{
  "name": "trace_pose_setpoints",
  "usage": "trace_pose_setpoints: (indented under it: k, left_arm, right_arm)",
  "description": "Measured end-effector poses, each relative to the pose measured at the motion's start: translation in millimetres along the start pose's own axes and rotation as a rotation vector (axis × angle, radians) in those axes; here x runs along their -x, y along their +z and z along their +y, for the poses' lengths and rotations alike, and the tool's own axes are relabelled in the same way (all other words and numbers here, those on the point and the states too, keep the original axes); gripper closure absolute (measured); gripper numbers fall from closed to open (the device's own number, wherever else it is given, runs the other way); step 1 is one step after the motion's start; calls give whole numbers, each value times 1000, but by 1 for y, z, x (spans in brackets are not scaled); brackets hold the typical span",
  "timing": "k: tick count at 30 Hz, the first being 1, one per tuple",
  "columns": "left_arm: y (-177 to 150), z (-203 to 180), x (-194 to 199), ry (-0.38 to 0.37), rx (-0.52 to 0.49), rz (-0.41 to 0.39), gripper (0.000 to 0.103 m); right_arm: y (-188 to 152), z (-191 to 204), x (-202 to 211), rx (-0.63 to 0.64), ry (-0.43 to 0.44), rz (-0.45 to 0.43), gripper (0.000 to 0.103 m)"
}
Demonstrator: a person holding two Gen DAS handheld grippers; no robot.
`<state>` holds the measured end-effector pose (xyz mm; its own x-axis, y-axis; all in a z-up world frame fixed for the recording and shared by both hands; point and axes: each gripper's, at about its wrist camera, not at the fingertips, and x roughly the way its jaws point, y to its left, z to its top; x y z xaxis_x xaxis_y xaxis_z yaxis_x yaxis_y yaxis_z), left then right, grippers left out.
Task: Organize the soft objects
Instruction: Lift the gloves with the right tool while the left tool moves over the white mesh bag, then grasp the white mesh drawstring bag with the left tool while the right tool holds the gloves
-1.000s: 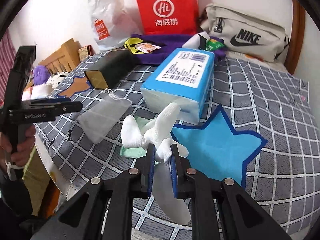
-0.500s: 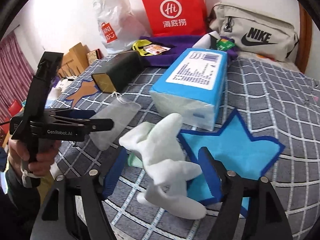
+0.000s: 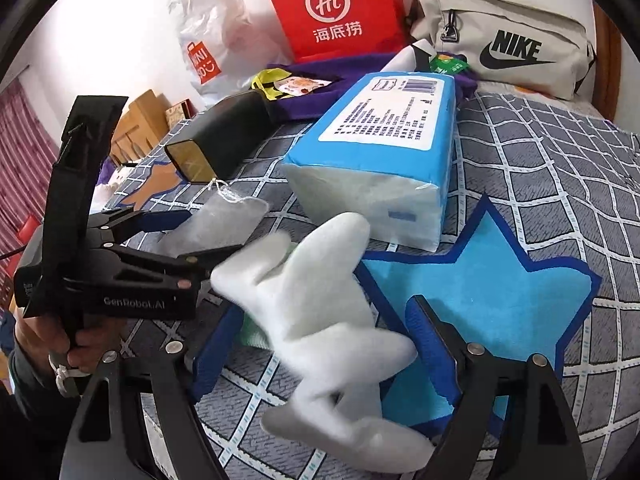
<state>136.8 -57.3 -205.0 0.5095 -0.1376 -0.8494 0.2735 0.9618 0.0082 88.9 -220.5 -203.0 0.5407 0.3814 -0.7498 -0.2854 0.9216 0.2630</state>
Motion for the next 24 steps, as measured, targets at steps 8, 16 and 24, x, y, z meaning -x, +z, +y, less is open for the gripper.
trace_pose_setpoints:
  k: [8,16,24]
  left_arm:
    - [-4,0,2,-2,-4,-33,7]
    - [-7,21,13,4,35,-60,57]
    - [-15,48,22,-70,141,-42,90]
  right_arm:
    - [3,10,-10,45,-54,21,12]
    - [0,19,-11,92,-116,7,25]
    - [1,24,-10,89,-143,11,58]
